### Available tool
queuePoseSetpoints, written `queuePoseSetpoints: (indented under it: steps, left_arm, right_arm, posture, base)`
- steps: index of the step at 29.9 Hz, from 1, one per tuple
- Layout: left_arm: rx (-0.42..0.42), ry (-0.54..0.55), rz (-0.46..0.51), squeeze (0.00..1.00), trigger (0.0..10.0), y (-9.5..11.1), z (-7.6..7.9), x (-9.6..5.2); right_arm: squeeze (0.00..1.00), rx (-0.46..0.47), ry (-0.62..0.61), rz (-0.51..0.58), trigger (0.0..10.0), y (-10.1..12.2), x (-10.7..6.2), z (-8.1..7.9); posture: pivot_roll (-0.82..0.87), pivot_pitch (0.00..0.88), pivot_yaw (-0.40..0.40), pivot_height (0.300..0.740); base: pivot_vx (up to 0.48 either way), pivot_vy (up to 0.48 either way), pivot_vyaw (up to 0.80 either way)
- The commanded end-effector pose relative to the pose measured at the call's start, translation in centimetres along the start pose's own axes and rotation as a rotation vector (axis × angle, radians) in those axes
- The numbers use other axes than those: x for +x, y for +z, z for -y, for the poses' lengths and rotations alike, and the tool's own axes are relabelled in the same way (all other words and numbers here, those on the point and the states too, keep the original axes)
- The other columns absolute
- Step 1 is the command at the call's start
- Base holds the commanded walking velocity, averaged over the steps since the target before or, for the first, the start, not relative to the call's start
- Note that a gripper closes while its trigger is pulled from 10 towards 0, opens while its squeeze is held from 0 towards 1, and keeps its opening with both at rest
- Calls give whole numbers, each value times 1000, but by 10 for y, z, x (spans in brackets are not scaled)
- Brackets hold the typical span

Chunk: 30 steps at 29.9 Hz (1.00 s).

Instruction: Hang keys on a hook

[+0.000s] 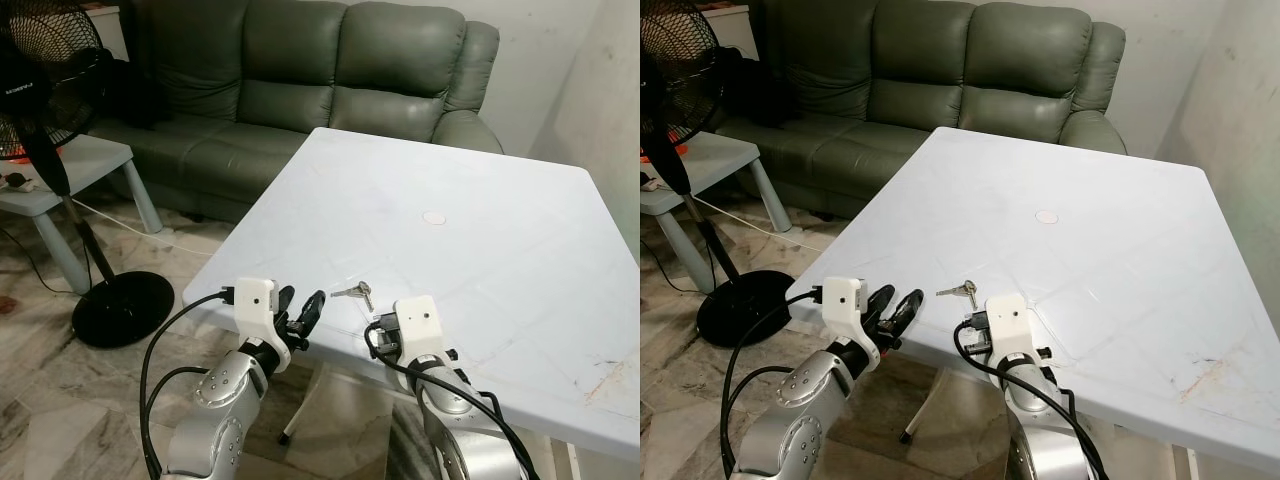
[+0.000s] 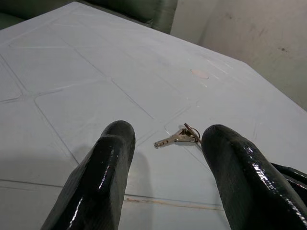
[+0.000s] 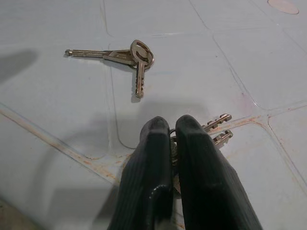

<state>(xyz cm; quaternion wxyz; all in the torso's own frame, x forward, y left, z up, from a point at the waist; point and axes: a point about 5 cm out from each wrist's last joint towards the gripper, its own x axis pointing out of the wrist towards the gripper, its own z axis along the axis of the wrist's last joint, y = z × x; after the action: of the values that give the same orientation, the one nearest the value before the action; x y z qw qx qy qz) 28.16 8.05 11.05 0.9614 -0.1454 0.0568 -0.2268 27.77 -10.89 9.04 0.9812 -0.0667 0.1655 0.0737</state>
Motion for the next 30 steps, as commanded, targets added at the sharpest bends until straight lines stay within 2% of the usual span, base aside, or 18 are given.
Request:
queuePoseSetpoints:
  steps: [1,17,18,19,20,21,24,25,26,27,30]
  left_arm:
    - [-24,-5,16,0,10000,2,7,1]
    - [-31,-10,15,0,10000,1,9,1]
    - [-32,-10,15,0,10000,1,9,1]
    - [-32,-12,15,0,10000,1,9,2]
    - [-32,-12,15,0,10000,1,9,2]
    - [-32,-12,15,0,10000,1,9,1]
    - [-32,-12,16,0,10000,1,9,1]
    - [-33,-12,17,0,10000,1,9,1]
    - [-33,-12,17,0,10000,1,9,1]
    - [-34,-12,17,0,10000,2,10,1]
    - [-37,-12,18,0,10000,2,10,1]
  right_arm:
    - [0,8,-4,-38,0,-7,0,1]
    - [0,19,-59,-34,0,-6,3,8]
    - [0,18,-76,-24,2784,-5,3,9]
    - [0,60,-77,-38,10000,-7,4,10]
    - [0,60,-77,-38,10000,-7,4,10]
    - [1000,116,-91,-71,10000,-10,6,13]
    - [1000,89,-113,-92,10000,-11,7,15]
    - [369,54,-109,-105,10000,-12,7,15]
    - [369,52,-107,-107,10000,-12,7,14]
    - [0,52,-107,-106,10000,-12,7,14]
    - [0,53,-108,-101,10000,-12,7,14]
  posture:
    - [-7,19,-38,740]
    - [-7,14,-38,740]
    - [-7,14,-38,740]
    - [-7,14,-38,740]
    - [-7,14,-38,740]
    - [-6,13,-37,740]
    - [-6,12,-38,740]
    - [-7,15,-37,740]
    - [-7,15,-37,740]
    - [-7,15,-37,740]
    - [-8,19,-38,740]
  base:
    - [0,0,0]
    - [0,0,0]
    - [0,0,0]
    - [0,0,0]
    - [0,0,0]
    - [0,0,0]
    - [0,0,0]
    - [0,0,0]
    - [0,0,0]
    - [0,0,0]
    - [0,0,0]
